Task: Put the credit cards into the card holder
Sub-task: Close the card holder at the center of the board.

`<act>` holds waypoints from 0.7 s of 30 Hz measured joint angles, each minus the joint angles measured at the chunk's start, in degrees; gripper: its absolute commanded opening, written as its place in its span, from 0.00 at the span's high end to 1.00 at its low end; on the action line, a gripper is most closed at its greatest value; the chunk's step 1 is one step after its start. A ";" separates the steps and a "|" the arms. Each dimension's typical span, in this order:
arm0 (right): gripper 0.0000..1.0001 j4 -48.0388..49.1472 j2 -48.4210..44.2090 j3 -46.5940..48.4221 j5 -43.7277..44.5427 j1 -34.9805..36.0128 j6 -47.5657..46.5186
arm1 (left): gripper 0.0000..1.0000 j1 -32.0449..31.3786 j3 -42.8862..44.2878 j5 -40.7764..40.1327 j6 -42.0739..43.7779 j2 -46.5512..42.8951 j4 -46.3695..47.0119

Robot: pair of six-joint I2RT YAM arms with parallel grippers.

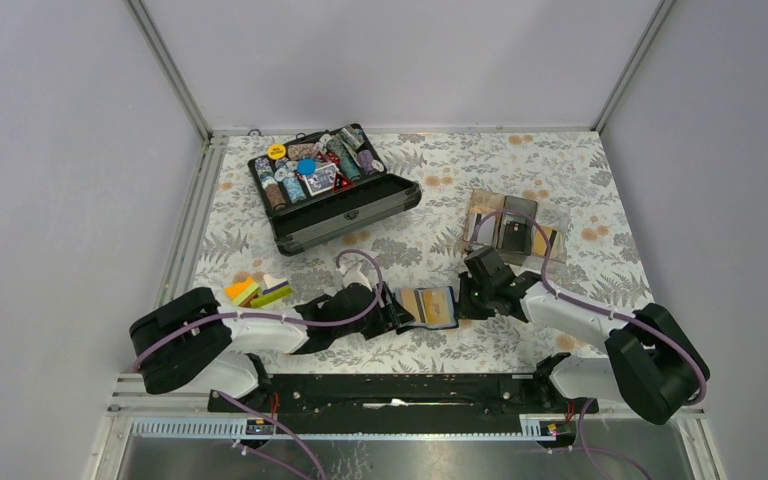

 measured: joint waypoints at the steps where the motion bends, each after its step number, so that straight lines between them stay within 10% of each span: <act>1: 0.88 0.33 0.24 0.07 -0.07 0.09 0.07 | 0.45 0.00 -0.11 -0.20 0.04 -0.02 0.07; 10: 0.89 1.40 1.38 0.52 0.04 0.83 0.59 | 0.93 0.07 -0.44 -5.79 0.66 -1.55 -6.73; 21: 0.83 3.13 2.78 1.18 0.20 2.71 1.44 | 1.00 -0.04 2.23 -8.98 1.66 -2.23 -13.62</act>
